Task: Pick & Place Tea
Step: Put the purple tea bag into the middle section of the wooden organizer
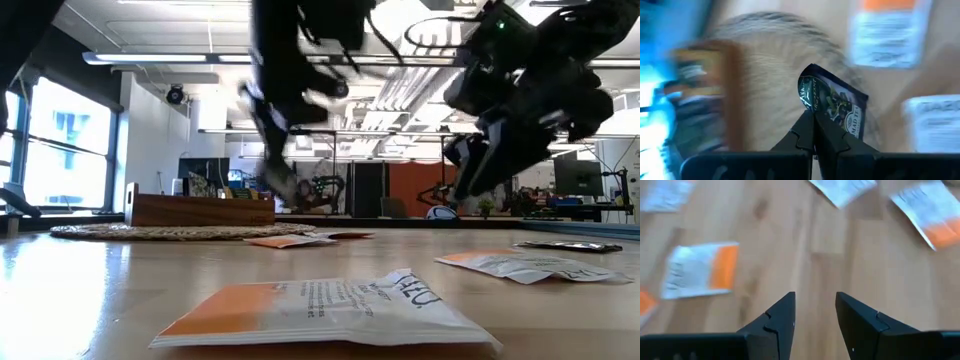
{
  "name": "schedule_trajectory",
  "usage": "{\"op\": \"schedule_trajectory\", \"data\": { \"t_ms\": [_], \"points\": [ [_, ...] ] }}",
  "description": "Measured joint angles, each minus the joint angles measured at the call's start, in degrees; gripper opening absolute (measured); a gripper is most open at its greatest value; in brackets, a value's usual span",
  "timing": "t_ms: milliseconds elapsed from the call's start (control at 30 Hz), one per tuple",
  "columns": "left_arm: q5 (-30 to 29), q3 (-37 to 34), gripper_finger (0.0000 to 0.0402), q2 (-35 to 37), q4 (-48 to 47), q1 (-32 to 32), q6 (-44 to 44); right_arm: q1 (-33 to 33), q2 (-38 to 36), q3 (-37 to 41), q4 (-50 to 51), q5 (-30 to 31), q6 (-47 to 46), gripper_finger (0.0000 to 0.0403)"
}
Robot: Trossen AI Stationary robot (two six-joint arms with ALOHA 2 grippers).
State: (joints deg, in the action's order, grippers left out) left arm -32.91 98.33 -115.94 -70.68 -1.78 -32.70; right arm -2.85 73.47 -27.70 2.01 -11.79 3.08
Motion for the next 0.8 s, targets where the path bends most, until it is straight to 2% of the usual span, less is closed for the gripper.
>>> {"op": "schedule_trajectory", "data": {
  "t_ms": [100,200,233,367,467,533,633,700,800],
  "points": [
    [-6.6,0.3,0.0000,4.6,-9.2,-1.9,-7.4,0.0,0.0,0.1,1.6,2.6,-0.2,0.0138],
    [-10.7,0.3,0.0000,9.4,-19.0,-3.4,-17.7,0.0,0.0,0.1,1.4,2.3,-0.3,0.0138],
    [-12.3,-0.1,0.0000,11.0,-19.8,-3.8,-20.8,0.0,0.0,0.1,1.2,1.9,-0.6,0.0138],
    [-16.9,-6.8,0.0000,19.7,-16.1,-4.4,-24.4,0.0,0.0,0.1,0.8,1.7,-0.7,0.0138],
    [-19.3,-14.3,0.0000,24.0,-16.9,-2.9,-32.3,0.0,0.0,0.0,0.7,1.6,-0.7,0.0138],
    [-20.5,-20.6,0.0000,25.7,-14.8,-1.6,-35.9,0.0,0.0,0.1,0.7,1.6,-0.7,0.0138],
    [-23.2,-29.1,0.0000,26.9,-5.4,1.2,-36.8,0.0,0.0,0.1,0.3,1.6,-0.6,0.0138],
    [-23.4,-34.2,0.0000,27.7,-0.2,3.2,-35.2,0.0,0.0,0.1,0.0,1.7,0.0,0.0138],
    [-24.4,-40.0,0.0000,26.5,13.4,6.3,-29.8,0.0,0.0,0.1,-0.7,2.3,0.9,0.0138]
  ]
}}
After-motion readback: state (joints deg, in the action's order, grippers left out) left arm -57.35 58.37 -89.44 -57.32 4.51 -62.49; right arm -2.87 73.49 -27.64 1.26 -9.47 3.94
